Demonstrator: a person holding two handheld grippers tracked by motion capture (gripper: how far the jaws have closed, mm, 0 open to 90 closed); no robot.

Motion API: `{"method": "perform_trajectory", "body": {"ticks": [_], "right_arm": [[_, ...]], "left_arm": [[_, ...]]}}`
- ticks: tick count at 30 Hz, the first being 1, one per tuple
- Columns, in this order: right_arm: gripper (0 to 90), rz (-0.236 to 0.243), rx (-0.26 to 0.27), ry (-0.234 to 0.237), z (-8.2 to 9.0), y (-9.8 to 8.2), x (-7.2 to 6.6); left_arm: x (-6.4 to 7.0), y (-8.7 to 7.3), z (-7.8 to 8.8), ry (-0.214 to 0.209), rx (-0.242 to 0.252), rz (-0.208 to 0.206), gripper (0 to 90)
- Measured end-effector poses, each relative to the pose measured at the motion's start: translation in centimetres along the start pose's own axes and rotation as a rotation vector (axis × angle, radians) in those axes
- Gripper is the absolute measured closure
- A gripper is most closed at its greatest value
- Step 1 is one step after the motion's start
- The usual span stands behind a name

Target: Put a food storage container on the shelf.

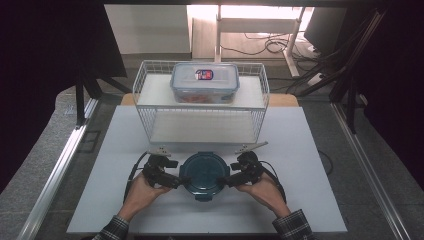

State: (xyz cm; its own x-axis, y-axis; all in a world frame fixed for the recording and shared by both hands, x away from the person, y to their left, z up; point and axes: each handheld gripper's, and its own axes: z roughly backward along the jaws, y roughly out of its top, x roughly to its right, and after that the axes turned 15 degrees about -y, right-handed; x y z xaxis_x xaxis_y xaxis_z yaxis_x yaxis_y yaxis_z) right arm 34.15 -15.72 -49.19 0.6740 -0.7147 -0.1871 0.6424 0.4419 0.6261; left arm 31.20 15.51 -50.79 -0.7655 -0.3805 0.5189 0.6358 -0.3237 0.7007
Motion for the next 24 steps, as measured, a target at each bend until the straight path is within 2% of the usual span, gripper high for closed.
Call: {"method": "perform_trajectory", "body": {"ticks": [3,4,6,9,12,15,17,20,22,24], "right_arm": [[13.1,-0.029,-0.031,0.063,-0.3,-0.3,0.5],[16.1,-0.036,-0.043,0.090,-0.4,-0.3,0.5],[19.0,-0.038,-0.058,0.115,-0.5,-0.4,0.4],[21.6,-0.042,-0.066,0.104,-0.2,-0.4,0.3],[29.2,-0.073,-0.074,0.120,0.2,-0.6,0.7],[34.3,-0.122,-0.073,0.150,0.4,-1.0,1.3],[35.8,-0.134,-0.073,0.158,0.3,-1.0,1.5],[38.6,-0.133,-0.068,0.160,0.5,-0.9,1.6],[41.4,-0.128,-0.063,0.161,0.7,-0.9,1.6],[46.1,-0.125,-0.050,0.164,1.1,-1.0,1.5]], "left_arm": [[0.1,-0.3,0.0,-0.056,-0.001,0.034,16.3],[0.2,-0.3,-0.1,-0.058,-0.002,0.046,21.0],[0.4,-0.3,0.0,-0.047,-0.009,0.060,20.6],[-0.1,-0.6,0.4,-0.073,0.011,0.107,27.1],[-0.6,-0.8,0.6,-0.113,0.029,0.129,31.4],[-1.0,-0.7,0.3,-0.135,0.032,0.127,28.3],[-1.5,-0.8,0.2,-0.176,0.040,0.153,26.5],[-1.5,-0.9,0.4,-0.189,0.041,0.163,27.8],[-1.5,-1.0,0.8,-0.192,0.042,0.161,32.5],[-1.5,-1.3,1.4,-0.196,0.071,0.169,42.7]]}}
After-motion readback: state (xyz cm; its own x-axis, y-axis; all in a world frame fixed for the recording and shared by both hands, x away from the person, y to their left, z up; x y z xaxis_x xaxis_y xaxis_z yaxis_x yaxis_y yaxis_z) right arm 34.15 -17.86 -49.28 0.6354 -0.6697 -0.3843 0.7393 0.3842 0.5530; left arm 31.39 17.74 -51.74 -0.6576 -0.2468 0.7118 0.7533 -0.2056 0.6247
